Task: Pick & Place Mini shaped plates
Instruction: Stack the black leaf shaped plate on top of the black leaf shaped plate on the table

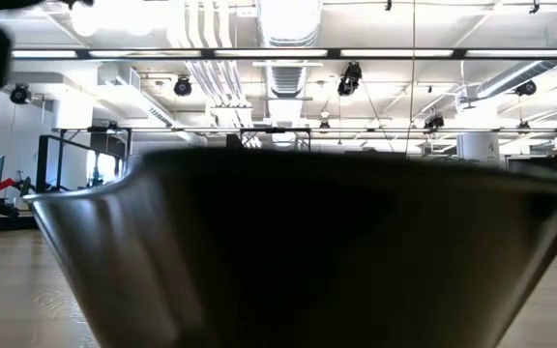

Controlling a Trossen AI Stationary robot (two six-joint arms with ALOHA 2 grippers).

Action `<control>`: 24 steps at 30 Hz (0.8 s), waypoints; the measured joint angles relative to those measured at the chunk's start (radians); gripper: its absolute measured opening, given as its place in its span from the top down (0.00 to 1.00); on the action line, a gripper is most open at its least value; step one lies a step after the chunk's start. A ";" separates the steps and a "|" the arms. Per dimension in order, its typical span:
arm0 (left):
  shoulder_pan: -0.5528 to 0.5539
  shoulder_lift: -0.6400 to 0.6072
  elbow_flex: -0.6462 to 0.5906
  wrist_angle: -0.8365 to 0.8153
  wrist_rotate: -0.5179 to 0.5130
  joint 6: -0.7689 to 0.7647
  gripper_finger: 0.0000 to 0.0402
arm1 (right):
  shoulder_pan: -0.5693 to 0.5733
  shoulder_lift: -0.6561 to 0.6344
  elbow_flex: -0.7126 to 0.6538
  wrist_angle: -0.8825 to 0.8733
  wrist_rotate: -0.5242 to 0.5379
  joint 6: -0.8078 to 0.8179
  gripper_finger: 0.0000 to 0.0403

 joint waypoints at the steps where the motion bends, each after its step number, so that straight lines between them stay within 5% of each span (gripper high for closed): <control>1: 0.012 -0.018 0.009 -0.024 -0.001 0.005 1.00 | 0.000 -0.001 0.000 0.000 0.000 0.000 0.98; 15: 0.294 -0.085 0.193 -0.333 0.001 0.319 1.00 | 0.000 -0.001 -0.001 -0.023 -0.011 0.015 0.98; 24: 0.497 -0.075 0.200 -0.334 0.141 0.548 1.00 | 0.000 -0.013 -0.002 -0.106 -0.010 0.125 0.98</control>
